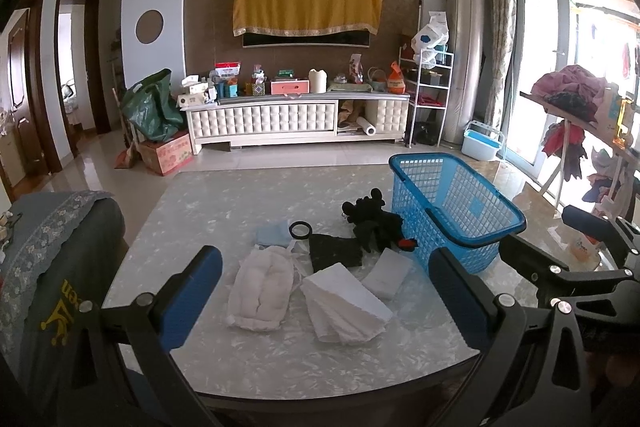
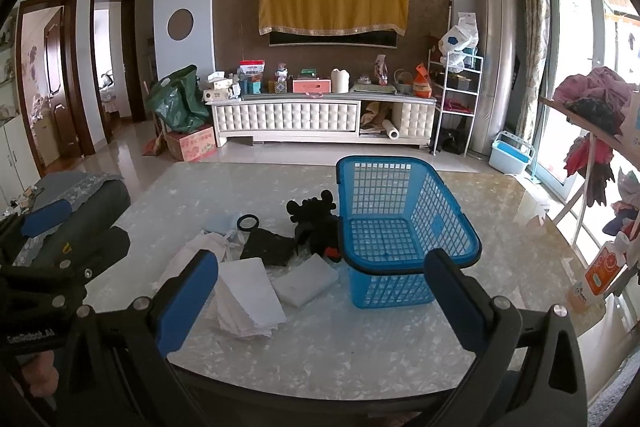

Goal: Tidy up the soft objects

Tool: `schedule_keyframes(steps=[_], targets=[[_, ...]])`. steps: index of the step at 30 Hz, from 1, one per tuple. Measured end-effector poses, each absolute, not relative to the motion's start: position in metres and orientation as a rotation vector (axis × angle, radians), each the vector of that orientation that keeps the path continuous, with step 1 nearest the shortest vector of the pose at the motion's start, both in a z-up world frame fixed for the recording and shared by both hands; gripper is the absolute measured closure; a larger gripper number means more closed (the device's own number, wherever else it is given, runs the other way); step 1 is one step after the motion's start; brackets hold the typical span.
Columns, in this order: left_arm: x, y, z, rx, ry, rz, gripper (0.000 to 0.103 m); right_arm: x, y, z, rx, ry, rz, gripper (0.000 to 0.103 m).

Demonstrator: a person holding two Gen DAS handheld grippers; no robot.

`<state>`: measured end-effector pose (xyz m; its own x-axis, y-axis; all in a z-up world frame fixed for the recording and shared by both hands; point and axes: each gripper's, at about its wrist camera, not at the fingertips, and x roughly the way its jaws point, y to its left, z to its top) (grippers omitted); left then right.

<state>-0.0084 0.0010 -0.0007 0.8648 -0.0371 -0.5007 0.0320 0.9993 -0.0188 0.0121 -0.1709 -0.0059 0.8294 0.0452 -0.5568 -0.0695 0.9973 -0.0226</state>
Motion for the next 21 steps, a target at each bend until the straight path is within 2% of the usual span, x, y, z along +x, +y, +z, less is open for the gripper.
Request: schedule_keyframes(steps=[21], targets=[[-0.0096, 0.0002, 0.0015, -0.014, 0.523, -0.044, 0.000, 0.0101, -0.1721, -0.0051, -0.043, 0.587, 0.059, 0.000]])
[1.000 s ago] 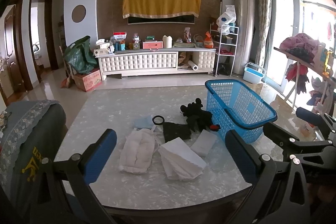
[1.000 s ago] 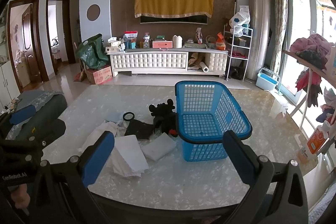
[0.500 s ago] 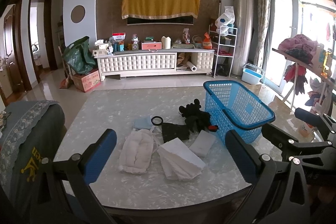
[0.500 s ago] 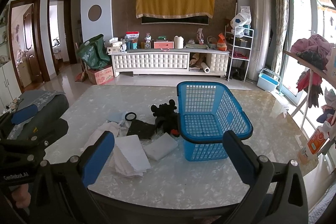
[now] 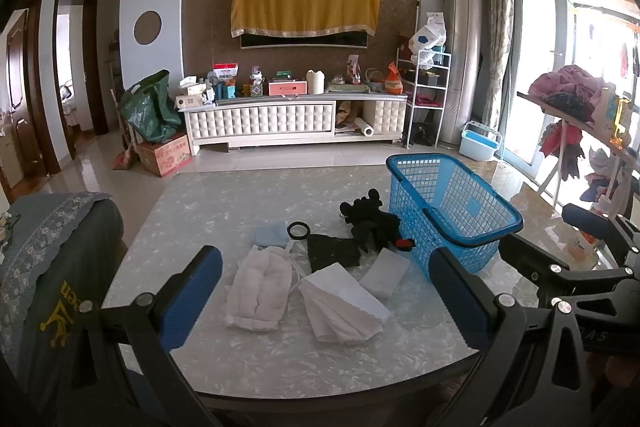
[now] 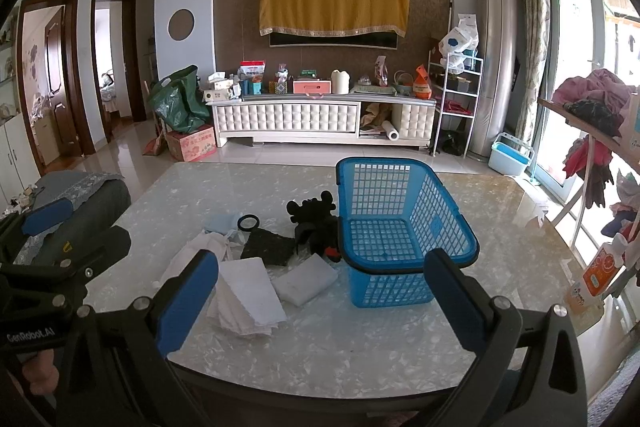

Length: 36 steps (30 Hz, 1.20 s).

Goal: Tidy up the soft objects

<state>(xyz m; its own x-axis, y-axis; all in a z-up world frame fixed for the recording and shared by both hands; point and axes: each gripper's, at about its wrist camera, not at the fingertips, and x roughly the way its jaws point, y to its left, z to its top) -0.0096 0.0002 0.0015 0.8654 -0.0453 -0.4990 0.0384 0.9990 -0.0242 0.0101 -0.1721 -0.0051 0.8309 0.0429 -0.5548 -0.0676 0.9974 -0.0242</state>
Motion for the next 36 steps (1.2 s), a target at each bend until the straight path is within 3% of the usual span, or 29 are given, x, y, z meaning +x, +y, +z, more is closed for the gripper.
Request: schedule_keyframes(steps=[22, 36], targets=[[0.019, 0.015, 0.001, -0.018, 0.566, -0.050, 0.000, 0.036, -0.163, -0.007, -0.092, 0.648, 0.063, 0.000], [0.072, 0.076, -0.039, -0.076, 0.731, -0.025, 0.000, 0.095, -0.128, -0.046, -0.129, 0.847, 0.194, 0.000]])
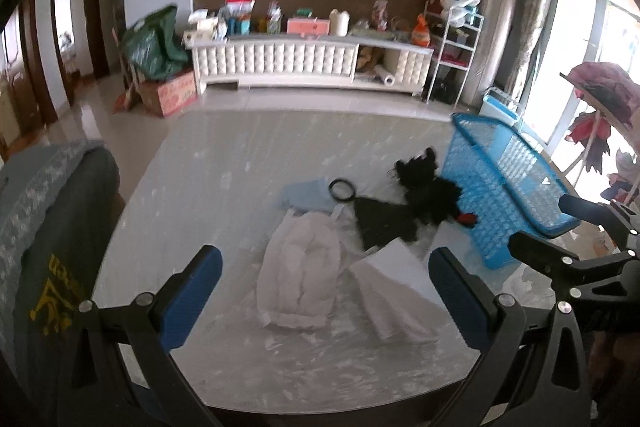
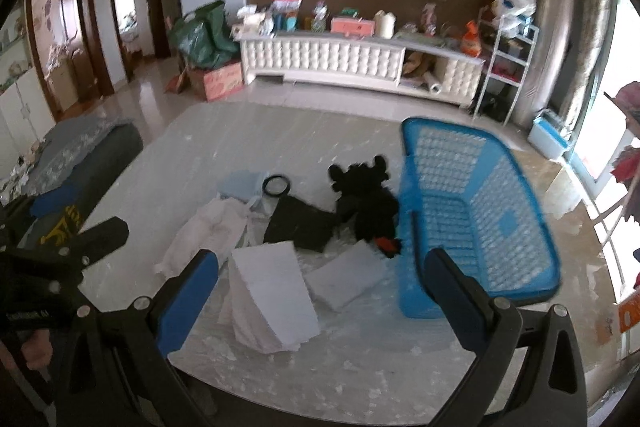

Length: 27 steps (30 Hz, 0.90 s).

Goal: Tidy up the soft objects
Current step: 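Reach the right gripper to the white foam sheet and grasp it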

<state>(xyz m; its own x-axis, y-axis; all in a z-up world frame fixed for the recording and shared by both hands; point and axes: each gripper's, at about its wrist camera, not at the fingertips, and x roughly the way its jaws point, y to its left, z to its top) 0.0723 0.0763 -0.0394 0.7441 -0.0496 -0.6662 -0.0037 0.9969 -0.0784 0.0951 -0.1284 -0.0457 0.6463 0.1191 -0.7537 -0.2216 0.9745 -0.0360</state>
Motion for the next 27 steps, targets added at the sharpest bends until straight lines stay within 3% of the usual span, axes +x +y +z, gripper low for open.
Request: schedule_keyframes(steps=[14, 18, 22, 27], targets=[[0.103, 0.127, -0.116, -0.115, 0.924, 0.017, 0.000, 0.117, -0.079, -0.117, -0.201, 1.135, 0.307, 0.000], [0.106, 0.129, -0.132, -0.098, 0.965, 0.006, 0.000, 0.124, -0.067, -0.134, -0.211, 1.185, 0.316, 0.009], [0.111, 0.134, -0.147, -0.105, 1.002, -0.008, 0.000, 0.124, -0.061, -0.148, -0.216, 1.242, 0.313, 0.010], [0.115, 0.144, -0.162, -0.117, 1.031, -0.019, 0.000, 0.124, -0.058, -0.165, -0.222, 1.304, 0.297, 0.017]])
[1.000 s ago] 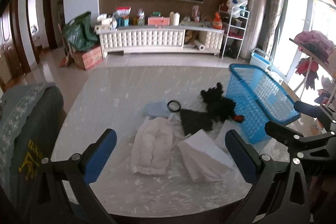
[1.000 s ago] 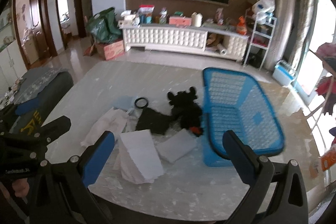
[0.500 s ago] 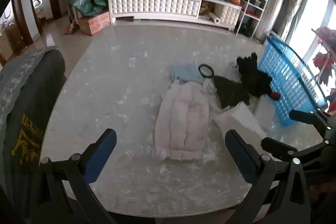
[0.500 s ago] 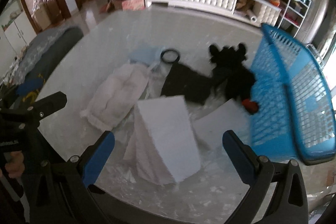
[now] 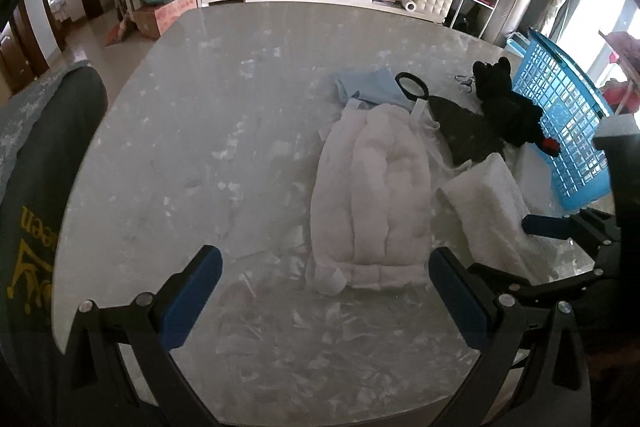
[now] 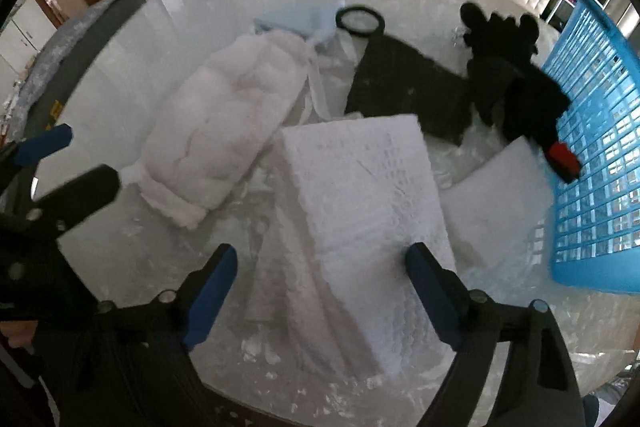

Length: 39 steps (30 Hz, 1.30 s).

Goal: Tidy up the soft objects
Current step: 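Reach the right gripper to the white foam sheet and grasp it, then lower foam sheet into basket with right gripper while left gripper grasps quilted pad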

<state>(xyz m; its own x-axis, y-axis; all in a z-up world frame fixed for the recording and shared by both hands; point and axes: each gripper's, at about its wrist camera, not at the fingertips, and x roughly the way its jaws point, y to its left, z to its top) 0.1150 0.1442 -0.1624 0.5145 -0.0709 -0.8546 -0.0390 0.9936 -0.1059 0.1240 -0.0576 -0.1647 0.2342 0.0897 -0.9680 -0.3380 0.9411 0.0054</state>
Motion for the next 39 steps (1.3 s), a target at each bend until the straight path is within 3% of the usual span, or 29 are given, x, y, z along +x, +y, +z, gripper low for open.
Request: schedule_keyframes(steps=[8, 10, 12, 14, 17, 21, 31, 39], targets=[[0.120, 0.155, -0.174, -0.139, 1.048, -0.025, 0.000, 0.116, -0.049, -0.165, -0.272, 1.275, 0.271, 0.021], [0.119, 0.157, -0.175, -0.144, 1.050, -0.027, 0.000, 0.115, -0.052, -0.161, -0.275, 1.264, 0.260, 0.034], [0.120, 0.159, -0.176, -0.148, 1.053, -0.027, 0.000, 0.114, -0.057, -0.156, -0.278, 1.250, 0.238, 0.053], [0.120, 0.160, -0.176, -0.152, 1.053, -0.026, 0.000, 0.111, -0.058, -0.154, -0.314, 1.229, 0.235, 0.058], [0.120, 0.160, -0.174, -0.153, 1.054, -0.027, 0.000, 0.101, -0.052, -0.153, -0.387, 1.177, 0.222, 0.077], [0.120, 0.155, -0.168, -0.134, 1.049, -0.041, 0.000, 0.096, -0.056, -0.157, -0.351, 1.174, 0.243, 0.085], [0.131, 0.129, -0.147, -0.086, 1.071, -0.052, 0.000, 0.094, -0.103, -0.091, -0.144, 1.138, 0.349, 0.087], [0.146, 0.109, -0.138, -0.106, 1.094, -0.120, 0.000, 0.091, -0.148, -0.022, -0.139, 1.034, 0.361, 0.087]])
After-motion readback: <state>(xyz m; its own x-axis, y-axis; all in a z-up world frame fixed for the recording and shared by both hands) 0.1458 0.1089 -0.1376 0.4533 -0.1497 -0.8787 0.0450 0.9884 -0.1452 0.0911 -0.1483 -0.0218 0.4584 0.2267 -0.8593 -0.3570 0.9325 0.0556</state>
